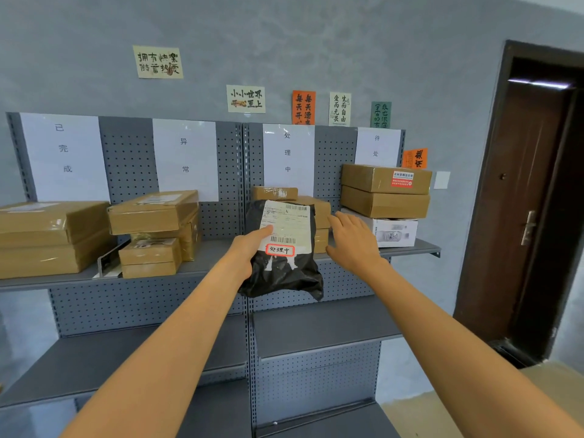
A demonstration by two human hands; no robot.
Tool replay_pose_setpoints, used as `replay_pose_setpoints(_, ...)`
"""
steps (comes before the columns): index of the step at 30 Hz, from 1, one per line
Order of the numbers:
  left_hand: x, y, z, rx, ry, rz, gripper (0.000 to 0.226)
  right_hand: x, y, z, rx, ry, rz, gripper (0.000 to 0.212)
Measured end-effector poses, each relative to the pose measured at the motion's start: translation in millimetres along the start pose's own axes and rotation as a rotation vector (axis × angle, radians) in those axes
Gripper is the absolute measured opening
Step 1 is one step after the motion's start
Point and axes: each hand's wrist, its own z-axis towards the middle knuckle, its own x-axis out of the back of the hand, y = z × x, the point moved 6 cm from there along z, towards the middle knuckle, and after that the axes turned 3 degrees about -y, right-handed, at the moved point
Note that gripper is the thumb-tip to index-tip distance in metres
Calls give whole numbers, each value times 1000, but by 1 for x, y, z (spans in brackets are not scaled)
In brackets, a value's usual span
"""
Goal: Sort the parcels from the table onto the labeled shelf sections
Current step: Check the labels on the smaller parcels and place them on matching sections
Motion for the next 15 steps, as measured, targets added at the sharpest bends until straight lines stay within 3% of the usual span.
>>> replay_pose_setpoints(15, -21, 54, 141, -73, -47, 42, 26, -37, 44, 125, -46, 56, -8, 61)
